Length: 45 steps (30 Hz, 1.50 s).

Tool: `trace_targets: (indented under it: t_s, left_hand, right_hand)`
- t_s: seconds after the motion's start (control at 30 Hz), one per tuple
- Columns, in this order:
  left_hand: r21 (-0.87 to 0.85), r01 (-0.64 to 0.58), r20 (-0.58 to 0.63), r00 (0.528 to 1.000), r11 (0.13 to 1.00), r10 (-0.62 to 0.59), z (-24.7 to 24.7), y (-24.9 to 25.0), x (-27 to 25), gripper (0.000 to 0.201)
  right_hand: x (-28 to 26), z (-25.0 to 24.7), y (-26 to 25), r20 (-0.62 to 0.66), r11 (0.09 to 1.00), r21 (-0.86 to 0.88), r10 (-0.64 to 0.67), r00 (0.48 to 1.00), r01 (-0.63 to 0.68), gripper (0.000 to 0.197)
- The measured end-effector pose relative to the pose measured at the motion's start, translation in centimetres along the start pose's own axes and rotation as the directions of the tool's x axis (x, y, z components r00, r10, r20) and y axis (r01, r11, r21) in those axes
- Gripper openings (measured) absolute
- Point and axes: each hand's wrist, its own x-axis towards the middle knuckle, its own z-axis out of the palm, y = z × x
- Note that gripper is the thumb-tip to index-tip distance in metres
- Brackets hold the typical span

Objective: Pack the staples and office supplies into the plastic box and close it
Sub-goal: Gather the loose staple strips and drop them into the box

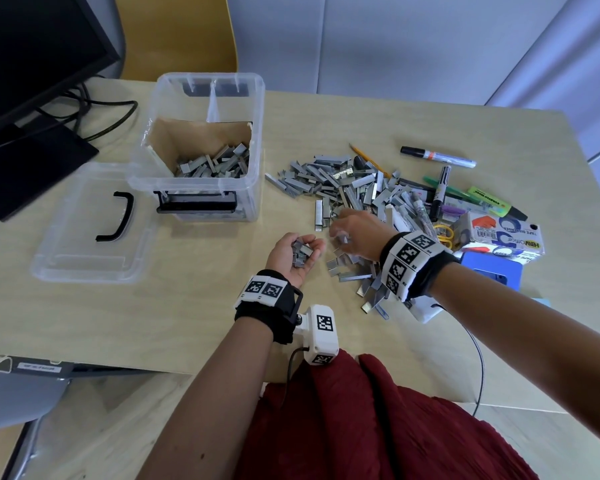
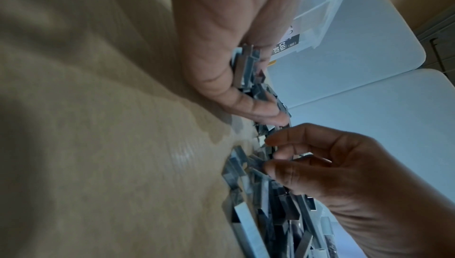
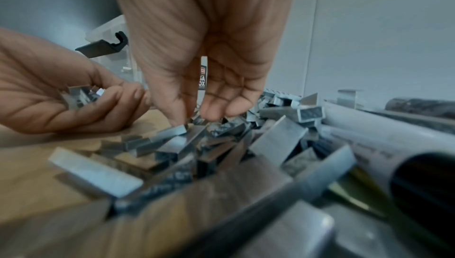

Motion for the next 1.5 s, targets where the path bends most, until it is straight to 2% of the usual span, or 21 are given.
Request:
trace_targets:
  t_s: [0.17,0.27,0.33,0.4,0.47,0.53,0.63,0.7,0.77,0.87,1.03,1.13,1.2,1.27,1.37,1.43,1.5]
  left_hand:
    - [-0.004,-0.001,0.002,1.000,1.000,0.001,-0.1,0.0,0.1,0.034]
    - [-0.005,0.012,0.011,1.000,1.000,-0.012,-0.1,0.0,0.2,0.036]
    - [-0.003,0.026,0.019,0.999,1.000,-0.026,0.1,0.0,0.3,0.037]
    - [-0.001,0.037,0.019,0.999,0.999,-0.037,0.3,0.1,0.3,0.037]
    - [-0.009,0.055,0.010,0.998,0.998,-0.055,0.4,0.1,0.2,0.034]
    - [-0.016,0.073,0.008,0.997,0.997,-0.073,0.2,0.2,0.3,0.036]
    - [0.078,0.086,-0.011,0.996,0.993,-0.086,-0.2,0.2,0.4,0.037]
    - [0.147,0.099,-0.011,0.995,0.984,-0.099,-0.3,0.3,0.3,0.036]
    - [0.176,0.106,-0.011,0.994,0.979,-0.106,-0.2,0.4,0.4,0.034]
    - [0.182,0.110,-0.014,0.994,0.977,-0.109,-0.1,0.6,0.3,0.034]
    - [0.146,0.098,-0.047,0.995,0.984,-0.092,-0.1,0.6,0.1,0.033]
    - [0.106,0.064,-0.054,0.997,0.992,-0.059,0.2,0.2,-0.2,0.029]
    - [0.088,0.066,-0.042,0.997,0.994,-0.063,0.6,0.1,-0.3,0.024]
    - [0.091,0.085,-0.047,0.996,0.992,-0.081,1.0,0.1,-0.5,0.021]
    - [0.143,0.121,-0.044,0.992,0.982,-0.116,0.7,0.4,-0.5,0.029]
    - [0.159,0.121,-0.052,0.992,0.980,-0.114,0.3,0.7,-0.3,0.032]
    - [0.154,0.112,-0.051,0.993,0.982,-0.105,-0.1,1.0,-0.2,0.033]
  right_hand:
    - [-0.2,0.1,-0.1,0.002,1.000,-0.017,0.005,1.000,-0.005,0.015]
    - [-0.1,-0.7,-0.2,-0.142,0.998,0.053,0.042,0.989,-0.035,0.014]
    - [0.1,-1.5,-0.9,-0.234,0.993,0.117,0.026,0.972,0.002,0.013]
    - [0.4,-2.3,-1.9,-0.261,0.981,0.184,-0.017,0.965,0.067,0.012]
    - [0.5,-2.6,-2.6,-0.251,0.975,0.195,-0.054,0.967,0.106,0.012]
    - [0.4,-2.4,-2.4,-0.199,0.985,0.153,-0.052,0.979,0.084,0.013]
    - [-0.5,-1.3,-1.7,-0.011,0.999,0.035,-0.012,1.000,0.012,0.015]
    - [-1.1,-0.5,-1.7,0.096,0.997,-0.077,-0.018,0.995,0.026,0.018]
    - [-1.4,0.0,-1.8,0.136,0.986,-0.158,-0.037,0.990,0.059,0.019]
    - [-1.4,0.7,-1.7,0.100,0.986,-0.161,-0.020,0.995,0.036,0.018]
    - [-1.2,0.1,-1.7,0.041,0.997,0.017,0.079,0.996,-0.079,0.016]
    - [-1.3,-1.1,-2.8,-0.102,0.976,0.213,0.062,0.993,-0.039,0.018]
    - [-1.2,-1.8,-3.8,-0.156,0.961,0.274,0.021,0.988,0.023,0.016]
    - [-1.1,-2.1,-4.4,-0.165,0.955,0.294,-0.001,0.986,0.050,0.014]
    - [-1.1,-2.1,-4.0,-0.177,0.951,0.308,0.059,0.983,-0.002,0.013]
    - [-1.3,-1.7,-3.2,-0.118,0.968,0.244,0.096,0.988,-0.065,0.013]
    - [-1.6,-0.7,-2.6,-0.007,0.984,0.147,0.107,0.994,-0.105,0.015]
